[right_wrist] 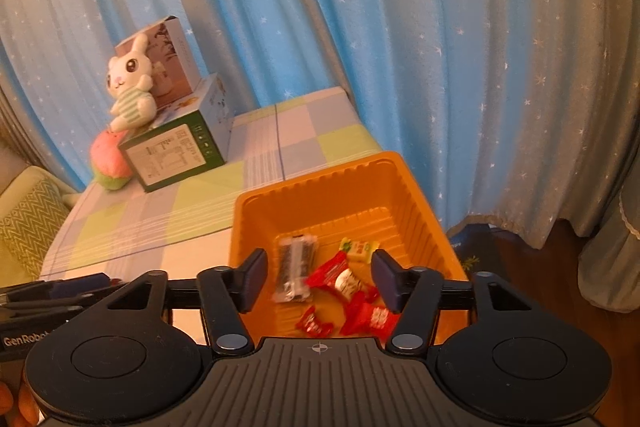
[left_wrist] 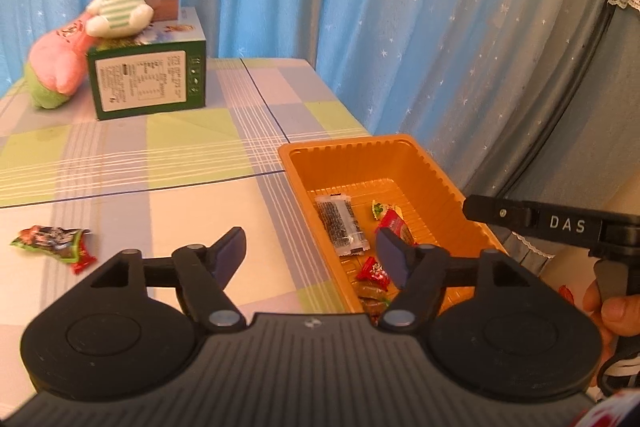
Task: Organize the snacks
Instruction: 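Withdraw both open tools from the tray toward the green snack bar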
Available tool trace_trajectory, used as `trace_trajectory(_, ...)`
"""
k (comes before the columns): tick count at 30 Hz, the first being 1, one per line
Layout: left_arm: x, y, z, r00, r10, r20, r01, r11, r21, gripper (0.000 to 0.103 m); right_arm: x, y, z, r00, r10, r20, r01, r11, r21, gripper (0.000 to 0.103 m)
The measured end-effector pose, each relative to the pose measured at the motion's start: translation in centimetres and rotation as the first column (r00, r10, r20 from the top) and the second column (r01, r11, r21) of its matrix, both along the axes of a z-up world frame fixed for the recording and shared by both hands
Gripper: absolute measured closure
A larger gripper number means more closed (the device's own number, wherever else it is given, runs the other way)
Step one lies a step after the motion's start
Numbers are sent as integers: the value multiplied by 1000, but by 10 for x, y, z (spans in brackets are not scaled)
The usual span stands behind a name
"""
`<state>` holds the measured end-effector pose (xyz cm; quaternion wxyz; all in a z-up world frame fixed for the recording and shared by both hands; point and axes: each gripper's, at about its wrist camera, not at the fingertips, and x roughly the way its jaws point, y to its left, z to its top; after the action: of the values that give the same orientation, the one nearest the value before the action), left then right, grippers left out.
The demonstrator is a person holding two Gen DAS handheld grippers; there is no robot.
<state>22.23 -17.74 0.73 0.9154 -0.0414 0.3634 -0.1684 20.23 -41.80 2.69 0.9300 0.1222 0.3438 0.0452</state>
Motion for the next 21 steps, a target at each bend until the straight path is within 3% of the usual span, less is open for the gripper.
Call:
trace_trajectory(9,-44,19,21,999,33,37,-33,999,3,9,-36,11,17,1000,-7,6,7,1000,3,28)
trace_trajectory(21,-98,42,31,996,82,46,-82,997,-2,6,-84,33,34,1000,7,22,-7,1000,-4,25)
